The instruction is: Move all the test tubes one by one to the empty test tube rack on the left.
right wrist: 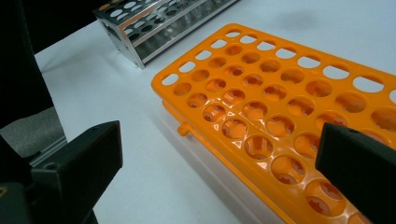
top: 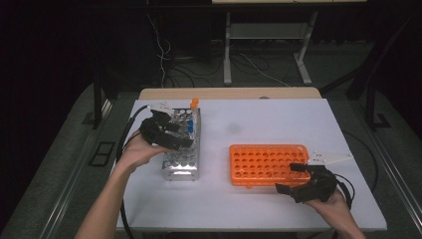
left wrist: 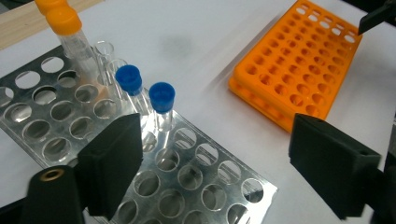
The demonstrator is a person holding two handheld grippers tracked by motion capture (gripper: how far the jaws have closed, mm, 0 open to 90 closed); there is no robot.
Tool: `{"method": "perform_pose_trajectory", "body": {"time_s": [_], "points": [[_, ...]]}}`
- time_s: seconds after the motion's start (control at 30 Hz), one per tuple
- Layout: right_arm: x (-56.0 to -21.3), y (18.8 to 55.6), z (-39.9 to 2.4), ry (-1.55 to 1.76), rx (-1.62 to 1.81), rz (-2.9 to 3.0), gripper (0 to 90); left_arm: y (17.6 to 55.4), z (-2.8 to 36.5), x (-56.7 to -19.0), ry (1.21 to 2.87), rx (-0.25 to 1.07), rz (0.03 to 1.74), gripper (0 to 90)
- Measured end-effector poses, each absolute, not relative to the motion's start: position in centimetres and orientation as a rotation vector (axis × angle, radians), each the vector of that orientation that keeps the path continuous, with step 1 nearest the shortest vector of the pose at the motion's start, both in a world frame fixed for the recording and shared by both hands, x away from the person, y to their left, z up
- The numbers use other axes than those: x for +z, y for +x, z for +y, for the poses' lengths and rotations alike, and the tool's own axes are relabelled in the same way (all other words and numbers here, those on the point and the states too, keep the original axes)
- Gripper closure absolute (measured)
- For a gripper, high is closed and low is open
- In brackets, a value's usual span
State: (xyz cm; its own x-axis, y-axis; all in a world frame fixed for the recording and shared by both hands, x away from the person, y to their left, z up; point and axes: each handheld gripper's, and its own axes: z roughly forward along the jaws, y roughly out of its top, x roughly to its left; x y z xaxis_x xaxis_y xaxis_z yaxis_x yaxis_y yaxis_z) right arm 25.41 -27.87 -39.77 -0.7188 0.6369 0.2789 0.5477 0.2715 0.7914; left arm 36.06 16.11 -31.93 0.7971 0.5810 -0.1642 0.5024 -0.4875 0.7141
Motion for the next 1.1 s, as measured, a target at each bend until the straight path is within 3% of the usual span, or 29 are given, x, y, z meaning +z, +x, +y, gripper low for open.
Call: {"method": "perform_pose_trajectory", "body": {"time_s": [0.27,1.1], "points": [[-40.0,25.1,-27.5,1.135,1.447,2.438,0.2,33.9,16.5,-32.9,2.124,0.165,0.820,0.0],[-40.5,24.5,-28.1,1.160,1.453,2.422,0.2,27.4,18.0,-37.9,1.919,0.225,0.813,0.0]]}}
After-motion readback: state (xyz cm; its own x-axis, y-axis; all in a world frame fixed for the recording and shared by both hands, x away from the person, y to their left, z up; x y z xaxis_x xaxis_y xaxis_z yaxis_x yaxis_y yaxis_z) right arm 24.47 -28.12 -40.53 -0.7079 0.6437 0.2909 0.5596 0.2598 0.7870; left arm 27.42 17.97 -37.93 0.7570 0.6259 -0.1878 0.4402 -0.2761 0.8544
